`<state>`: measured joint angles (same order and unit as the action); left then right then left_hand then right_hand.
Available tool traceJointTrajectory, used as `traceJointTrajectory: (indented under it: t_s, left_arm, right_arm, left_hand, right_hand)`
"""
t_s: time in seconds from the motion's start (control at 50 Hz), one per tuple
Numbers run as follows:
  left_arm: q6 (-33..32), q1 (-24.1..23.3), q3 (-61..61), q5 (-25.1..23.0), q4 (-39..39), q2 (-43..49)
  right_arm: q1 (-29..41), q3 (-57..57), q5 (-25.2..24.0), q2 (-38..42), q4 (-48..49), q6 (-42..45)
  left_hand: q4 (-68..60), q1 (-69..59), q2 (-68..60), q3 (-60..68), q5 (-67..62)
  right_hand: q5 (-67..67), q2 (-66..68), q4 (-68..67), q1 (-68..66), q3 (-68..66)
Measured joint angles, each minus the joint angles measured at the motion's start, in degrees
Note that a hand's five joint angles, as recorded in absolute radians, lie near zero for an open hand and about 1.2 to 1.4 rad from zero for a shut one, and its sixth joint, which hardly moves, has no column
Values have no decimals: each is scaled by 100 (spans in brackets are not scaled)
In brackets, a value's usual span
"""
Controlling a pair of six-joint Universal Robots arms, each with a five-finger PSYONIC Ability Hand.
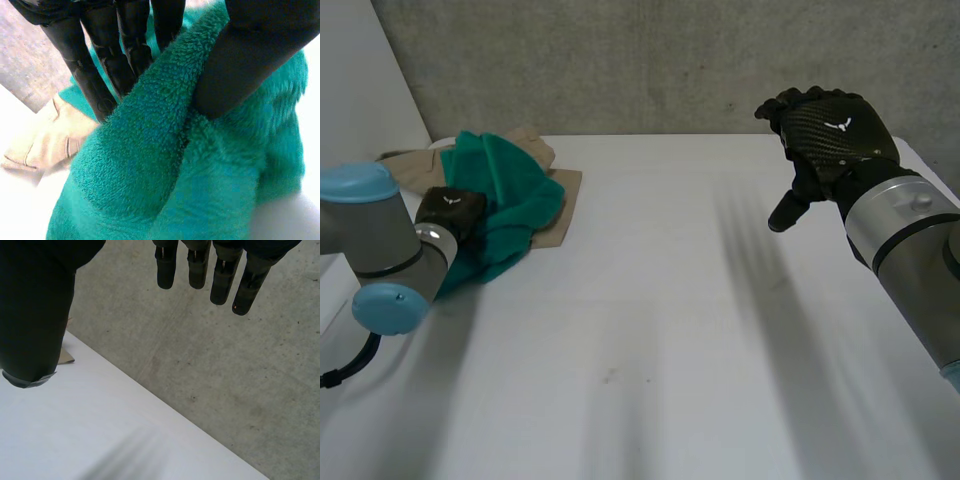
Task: Fold the laundry.
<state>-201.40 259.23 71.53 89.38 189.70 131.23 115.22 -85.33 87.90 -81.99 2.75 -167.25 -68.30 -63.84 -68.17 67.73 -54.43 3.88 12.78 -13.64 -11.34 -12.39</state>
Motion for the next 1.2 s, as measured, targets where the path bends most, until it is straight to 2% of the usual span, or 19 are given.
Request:
traceJointTrajectory:
  t_s: [0.06, 0.12, 0.24, 0.3, 0.32, 0.36, 0.38, 0.4, 0.42, 0.44, 0.48, 0.54, 0.64, 0.76, 0.78, 0.8, 0.88, 1.02, 1.2]
  left_arm:
    - [371, -131, 65, -4, 1, -303]
    - [954, -488, 263, -5, 3, -1010]
    - [1629, -1207, 573, -21, -31, -1930]
    - [2083, -2034, 898, -196, -51, -2297]
    - [2130, -2135, 938, -222, -52, -2317]
    - [2397, -2814, 1186, -378, -57, -2311]
    - [2449, -2978, 1236, -413, -58, -2277]
    - [2511, -3205, 1290, -452, -61, -2209]
    - [2558, -3438, 1327, -482, -68, -2114]
    - [2590, -3630, 1338, -495, -79, -2016]
    - [2626, -3898, 1314, -497, -114, -1852]
    - [2643, -4146, 1175, -429, -231, -1625]
    - [2597, -3754, 1037, -339, -353, -1678]
    - [2484, -2640, 988, -360, -395, -1903]
    - [2470, -2569, 986, -367, -400, -1910]
    - [2393, -2299, 991, -402, -433, -1924]
    - [2046, -1785, 1121, -534, -650, -1908]
    - [1273, -1565, 1718, -641, -1060, -1929]
    - [885, -1836, 2709, -630, -1140, -2439]
  right_arm:
    - [-8, 28, 0, 4, -2, 3]
    - [-44, 77, -1, -25, -2, 6]
    - [-96, 149, -1, -135, -8, 4]
    - [-176, 197, 0, -217, -7, 1]
    - [-188, 202, 0, -225, -6, 0]
    - [-285, 225, -1, -269, -5, -3]
    - [-311, 230, -3, -277, -5, -3]
    - [-345, 236, -3, -286, -5, -3]
    - [-381, 241, -4, -294, -5, -3]
    - [-407, 244, -5, -300, -5, -3]
    - [-441, 248, -6, -306, -6, -3]
    - [-475, 253, -9, -305, -8, 6]
    - [-476, 269, -22, -289, -24, 110]
    - [-426, 298, -176, -233, -186, 537]
    - [-422, 301, -194, -225, -216, 581]
    - [-411, 310, -264, -177, -378, 778]
    - [-387, 357, -404, -9, -997, 1315]
    - [-392, 282, -499, 170, -1933, 1793]
    - [-460, -376, -520, 203, -2164, 2085]
  left_hand:
    - [-8, 0, -10, 6, 0]
    - [-9, 0, -12, 6, 0]
    - [-12, 0, -27, 31, 0]
    - [-34, 3, -34, 43, -1]
    - [-35, 3, -35, 43, -1]
    - [113, 62, 147, -131, 60]
    - [298, 163, 289, -264, 140]
    - [1559, 1428, 1673, -1504, 1265]
    - [1805, 1695, 1919, -1746, 1510]
    - [3145, 3125, 3252, -3055, 2842]
    - [4756, 4695, 4814, -4711, 4397]
    - [5665, 5284, 5639, -5561, 5182]
    - [5673, 5284, 5650, -5565, 5182]
    - [5673, 5284, 5650, -5565, 5182]
    - [5673, 5284, 5650, -5565, 5182]
    - [5673, 5284, 5650, -5565, 5182]
    - [5673, 5284, 5650, -5565, 5182]
    - [5650, 5265, 5632, -5552, 5160]
    - [5642, 5265, 5553, -5551, 5160]
  right_hand:
    - [0, 0, 0, 0, 0]
    - [0, 0, 0, 0, 0]
    - [0, 0, 0, 0, 0]
    - [0, 0, 0, 0, 0]
    - [0, 0, 0, 0, 0]
    - [0, 0, 0, 0, 0]
    - [0, 0, 0, 0, 0]
    - [0, 0, 0, 0, 0]
    - [0, 0, 0, 0, 0]
    - [0, 0, 0, 0, 0]
    - [0, 0, 0, 0, 0]
    - [0, 0, 0, 0, 0]
    - [0, 0, 0, 0, 0]
    - [0, 0, 0, 0, 0]
    - [0, 0, 0, 0, 0]
    - [0, 0, 0, 0, 0]
    - [0, 0, 0, 0, 0]
    - [0, 0, 0, 0, 0]
    - [0, 0, 0, 0, 0]
